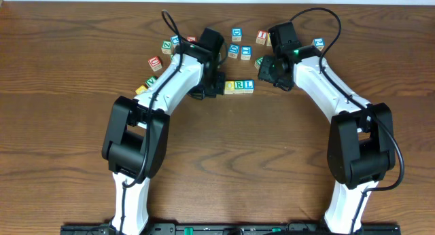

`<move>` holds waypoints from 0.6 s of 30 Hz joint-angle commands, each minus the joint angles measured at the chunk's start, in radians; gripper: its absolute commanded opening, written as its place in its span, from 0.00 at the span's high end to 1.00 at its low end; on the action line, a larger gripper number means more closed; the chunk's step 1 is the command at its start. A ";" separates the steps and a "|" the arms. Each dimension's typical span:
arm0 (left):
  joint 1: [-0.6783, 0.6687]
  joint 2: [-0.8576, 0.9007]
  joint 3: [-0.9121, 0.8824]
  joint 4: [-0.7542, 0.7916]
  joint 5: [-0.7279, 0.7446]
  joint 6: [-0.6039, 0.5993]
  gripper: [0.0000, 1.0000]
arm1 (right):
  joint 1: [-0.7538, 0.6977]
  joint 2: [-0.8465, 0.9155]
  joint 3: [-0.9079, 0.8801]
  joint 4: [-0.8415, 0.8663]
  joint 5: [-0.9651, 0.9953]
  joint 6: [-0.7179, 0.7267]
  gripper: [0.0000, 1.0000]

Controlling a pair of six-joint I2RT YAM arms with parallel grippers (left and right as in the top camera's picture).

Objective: Spell out CORL

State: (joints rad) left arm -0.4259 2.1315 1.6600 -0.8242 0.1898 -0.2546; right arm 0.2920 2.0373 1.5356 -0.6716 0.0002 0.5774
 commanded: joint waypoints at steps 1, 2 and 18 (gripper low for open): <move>-0.008 -0.018 -0.030 0.011 0.008 0.012 0.92 | -0.003 -0.019 -0.010 0.000 0.019 0.013 0.53; -0.008 -0.015 -0.034 0.014 0.008 0.012 0.92 | -0.003 -0.019 -0.010 0.000 0.019 0.013 0.53; -0.009 0.018 -0.037 0.056 0.012 0.005 0.92 | -0.002 -0.019 -0.010 0.001 0.019 0.013 0.53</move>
State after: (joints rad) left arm -0.4347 2.1319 1.6310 -0.7658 0.1970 -0.2550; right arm 0.2920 2.0373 1.5356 -0.6712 0.0002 0.5777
